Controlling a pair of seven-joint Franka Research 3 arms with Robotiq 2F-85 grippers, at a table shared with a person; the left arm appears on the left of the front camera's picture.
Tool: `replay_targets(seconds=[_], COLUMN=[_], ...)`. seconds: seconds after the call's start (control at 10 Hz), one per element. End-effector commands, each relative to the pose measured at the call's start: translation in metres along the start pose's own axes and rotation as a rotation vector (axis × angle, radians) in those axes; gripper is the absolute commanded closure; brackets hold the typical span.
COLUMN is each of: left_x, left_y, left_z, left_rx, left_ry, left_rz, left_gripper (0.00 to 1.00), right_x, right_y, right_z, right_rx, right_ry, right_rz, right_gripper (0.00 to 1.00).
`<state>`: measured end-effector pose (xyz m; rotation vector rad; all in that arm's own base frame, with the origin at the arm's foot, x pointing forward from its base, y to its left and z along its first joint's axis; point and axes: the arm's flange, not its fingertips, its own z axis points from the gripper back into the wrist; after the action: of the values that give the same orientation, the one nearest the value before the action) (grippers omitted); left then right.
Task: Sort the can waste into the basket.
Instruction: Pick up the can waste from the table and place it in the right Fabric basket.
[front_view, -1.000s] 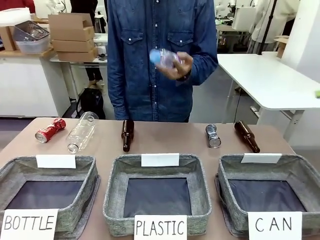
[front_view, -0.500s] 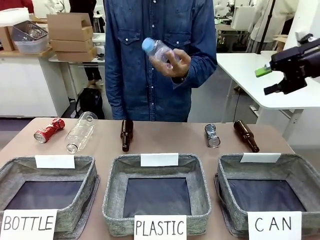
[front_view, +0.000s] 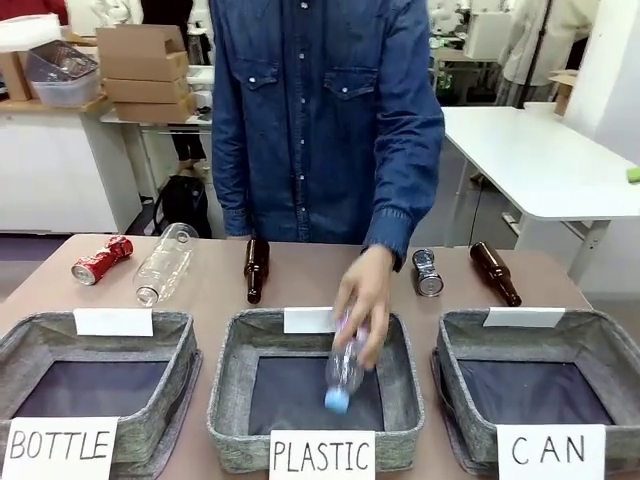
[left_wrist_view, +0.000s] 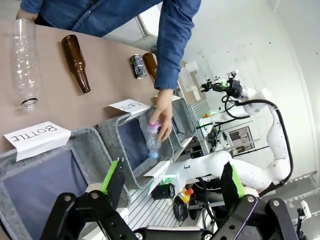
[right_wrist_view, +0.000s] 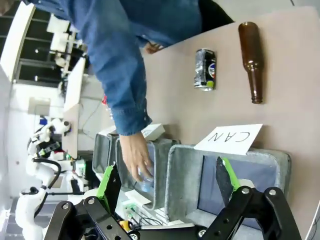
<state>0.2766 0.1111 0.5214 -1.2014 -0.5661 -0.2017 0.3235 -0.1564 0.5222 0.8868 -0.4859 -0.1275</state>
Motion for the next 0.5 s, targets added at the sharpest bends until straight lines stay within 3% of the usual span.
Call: replay_targets(seconds=[0.0,0.4], left_x=[0.001,0.001], left_y=[0.000,0.000], left_z=[-0.001,-0.001], left_rx=[-0.020,-0.020], left_ry=[-0.014,-0.014], left_rz=[-0.020,-0.020], left_gripper=[0.00,0.00], right_x=[0.008,0.040], right_y=[0.023,0.074], right_z=[-0.031,-0.092], right_rx=[-0.040,-0.057], right_ry=[0.012,0.184], right_rz=[0.037,0.194], right_gripper=[0.00,0.00])
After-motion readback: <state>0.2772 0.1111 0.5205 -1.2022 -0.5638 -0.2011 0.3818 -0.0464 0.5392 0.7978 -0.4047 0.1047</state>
